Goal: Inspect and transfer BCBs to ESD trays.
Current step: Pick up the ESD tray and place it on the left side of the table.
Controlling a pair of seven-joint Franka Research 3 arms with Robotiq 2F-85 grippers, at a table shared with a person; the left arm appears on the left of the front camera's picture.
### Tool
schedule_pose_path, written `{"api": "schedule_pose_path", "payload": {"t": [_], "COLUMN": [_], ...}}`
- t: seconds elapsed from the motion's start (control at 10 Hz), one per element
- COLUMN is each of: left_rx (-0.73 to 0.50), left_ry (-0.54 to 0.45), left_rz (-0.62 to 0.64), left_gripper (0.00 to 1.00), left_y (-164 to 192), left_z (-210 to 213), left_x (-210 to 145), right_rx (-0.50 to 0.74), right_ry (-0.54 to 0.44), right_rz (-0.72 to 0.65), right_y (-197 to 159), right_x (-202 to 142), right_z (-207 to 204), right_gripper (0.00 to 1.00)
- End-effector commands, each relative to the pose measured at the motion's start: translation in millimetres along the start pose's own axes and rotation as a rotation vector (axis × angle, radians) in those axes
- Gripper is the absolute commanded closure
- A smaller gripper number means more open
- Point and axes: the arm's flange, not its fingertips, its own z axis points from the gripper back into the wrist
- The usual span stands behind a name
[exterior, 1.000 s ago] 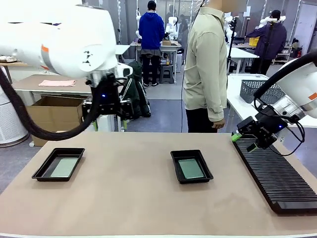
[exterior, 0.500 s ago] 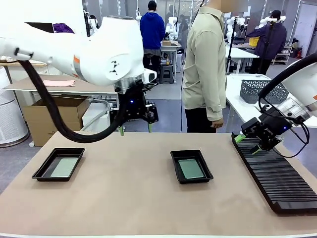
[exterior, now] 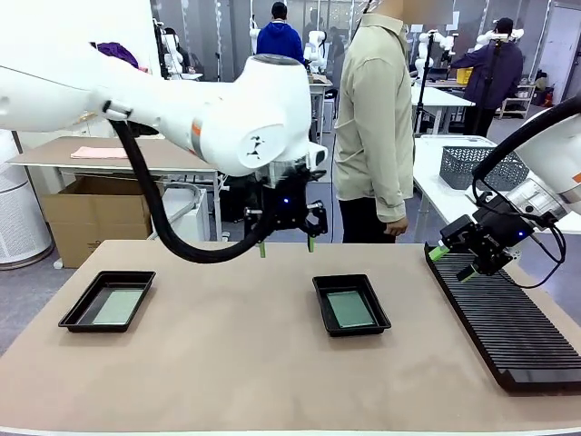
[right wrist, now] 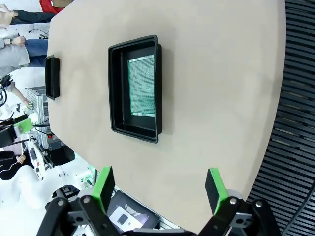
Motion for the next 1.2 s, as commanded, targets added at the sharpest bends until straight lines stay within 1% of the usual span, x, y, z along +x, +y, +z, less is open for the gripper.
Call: {"api": "schedule_pose_path", "payload": {"t": [0.0,0.3,0.6,1.1], "left_rx": [0.009,0.012,0.045,0.034], "left_ry": [-0.027,-0.024,-0.033,-0.006], "left_rz": [0.017,-0.009,-0.033,-0.048], "left_gripper": [0.0,0.0,0.0,0.0], "left_y": [-26,-50,-66,-71], "left_z": [-14,-38,-61,-101], "left_x": [9,16,21,25], "right_rx": [-0.007,-0.007,-0.007,-0.007], "right_ry": [-0.013,-0.013,-0.013,-0.013], "right_rz": [-0.005,-0.005,-0.005,-0.005], "right_y": [1,1,1,1], "right_x": [1,1,1,1], "right_z": [0,0,0,0], "right_gripper": [0.02,0.02,0.02,0.02]}}
